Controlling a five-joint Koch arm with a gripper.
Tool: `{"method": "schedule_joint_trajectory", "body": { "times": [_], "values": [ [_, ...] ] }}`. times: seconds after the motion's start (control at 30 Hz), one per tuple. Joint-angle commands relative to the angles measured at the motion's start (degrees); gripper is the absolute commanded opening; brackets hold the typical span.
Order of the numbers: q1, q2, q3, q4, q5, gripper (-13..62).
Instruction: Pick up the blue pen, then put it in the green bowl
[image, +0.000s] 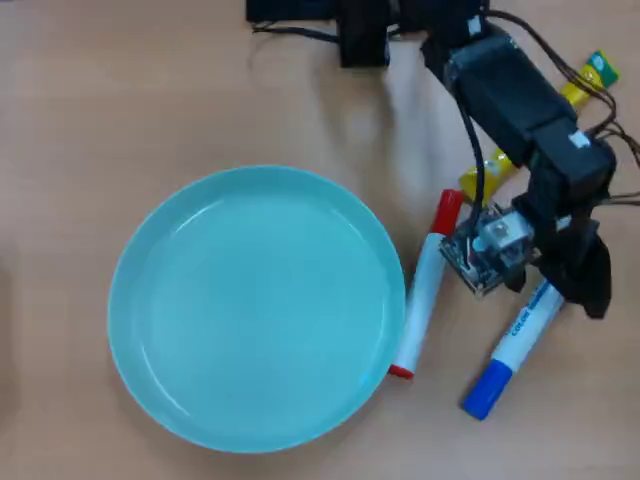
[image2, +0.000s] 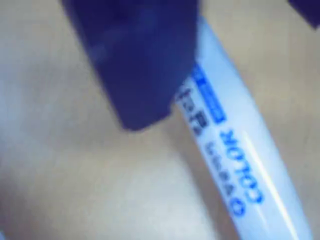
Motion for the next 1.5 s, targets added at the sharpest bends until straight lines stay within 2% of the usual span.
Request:
{"method": "schedule_joint_trajectory", "body": {
  "times": [0.0,1.0,1.1,1.3,1.37,1.47],
  "values": [
    [-0.1,0.3,-6.1,-4.0,-0.9,40.9],
    [-0.3,-4.6,-6.9,-6.9,-0.9,39.0],
    [-0.3,-4.6,-6.9,-6.9,-0.9,31.0],
    [-1.0,-4.4,-6.9,-6.9,-1.1,3.1],
    [-1.1,-4.4,-6.9,-6.8,-1.0,-1.4],
    [-1.1,-4.4,-6.8,-6.4,-0.9,-2.4]
  ]
}}
